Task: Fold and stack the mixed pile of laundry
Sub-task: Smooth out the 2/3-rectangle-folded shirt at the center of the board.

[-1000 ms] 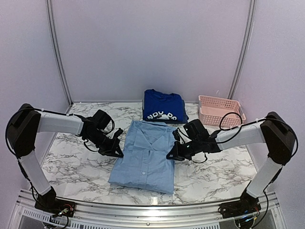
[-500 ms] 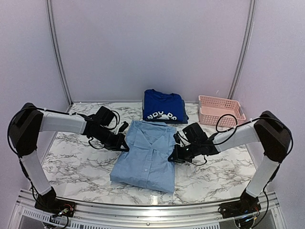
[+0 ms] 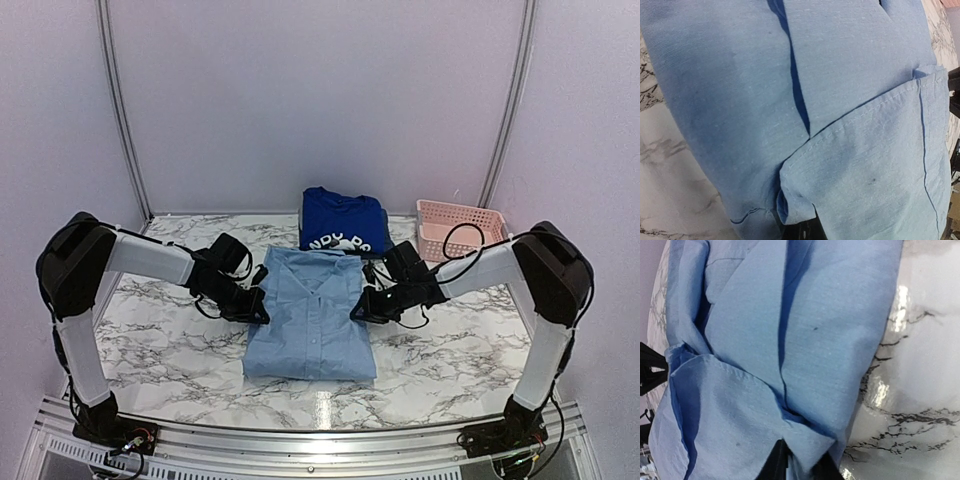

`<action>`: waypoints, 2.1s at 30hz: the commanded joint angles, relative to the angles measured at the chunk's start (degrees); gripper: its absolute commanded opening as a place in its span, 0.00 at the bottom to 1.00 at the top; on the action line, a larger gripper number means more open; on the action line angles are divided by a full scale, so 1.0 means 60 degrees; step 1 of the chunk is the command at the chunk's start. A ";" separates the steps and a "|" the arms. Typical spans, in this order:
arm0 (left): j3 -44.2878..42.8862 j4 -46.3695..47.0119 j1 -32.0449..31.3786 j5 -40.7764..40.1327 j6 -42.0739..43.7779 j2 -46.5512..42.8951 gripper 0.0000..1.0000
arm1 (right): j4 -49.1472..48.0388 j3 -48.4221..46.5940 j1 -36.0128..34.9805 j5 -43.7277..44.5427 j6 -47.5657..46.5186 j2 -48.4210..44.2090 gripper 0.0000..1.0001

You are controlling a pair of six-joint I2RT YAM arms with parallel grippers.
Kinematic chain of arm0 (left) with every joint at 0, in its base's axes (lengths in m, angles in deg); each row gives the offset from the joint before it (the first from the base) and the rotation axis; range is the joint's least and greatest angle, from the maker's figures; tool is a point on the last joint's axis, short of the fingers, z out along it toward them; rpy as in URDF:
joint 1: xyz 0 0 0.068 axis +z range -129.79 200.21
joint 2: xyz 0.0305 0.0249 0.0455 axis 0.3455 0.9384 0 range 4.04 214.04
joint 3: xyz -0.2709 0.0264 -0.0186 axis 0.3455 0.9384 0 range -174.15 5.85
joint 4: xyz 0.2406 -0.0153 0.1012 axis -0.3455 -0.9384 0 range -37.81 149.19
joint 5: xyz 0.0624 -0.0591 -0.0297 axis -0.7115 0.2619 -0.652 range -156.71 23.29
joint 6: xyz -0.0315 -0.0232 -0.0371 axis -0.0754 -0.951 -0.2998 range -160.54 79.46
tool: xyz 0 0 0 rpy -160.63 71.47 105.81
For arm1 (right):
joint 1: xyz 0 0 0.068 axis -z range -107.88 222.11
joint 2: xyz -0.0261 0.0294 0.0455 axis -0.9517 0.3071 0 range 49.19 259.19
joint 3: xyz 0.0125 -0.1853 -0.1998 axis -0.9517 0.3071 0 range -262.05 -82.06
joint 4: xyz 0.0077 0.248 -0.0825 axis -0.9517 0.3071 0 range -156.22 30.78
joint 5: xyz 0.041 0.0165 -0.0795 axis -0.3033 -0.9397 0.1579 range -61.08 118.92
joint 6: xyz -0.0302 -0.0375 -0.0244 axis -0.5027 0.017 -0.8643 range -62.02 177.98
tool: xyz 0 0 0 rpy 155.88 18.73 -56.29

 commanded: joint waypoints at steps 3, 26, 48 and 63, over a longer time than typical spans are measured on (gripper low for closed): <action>-0.0099 -0.0233 0.0104 -0.0457 -0.0293 0.0244 0.00 | 0.1270 -0.0631 0.0058 -0.0011 -0.0840 -0.1529 0.50; -0.0047 -0.0225 0.0118 -0.0448 -0.0457 0.0562 0.01 | -0.4702 0.0708 -0.3390 -0.2960 0.3645 0.0719 0.65; 0.2272 0.0089 -0.0951 0.3100 -0.2318 -0.5037 0.81 | -0.3367 0.1257 -0.3537 -0.2846 0.3770 -0.1901 0.65; 0.5386 0.4526 -0.1350 0.3975 -0.4874 -0.2981 0.81 | -0.7665 0.3699 -0.3743 -0.3497 0.6703 0.0243 0.61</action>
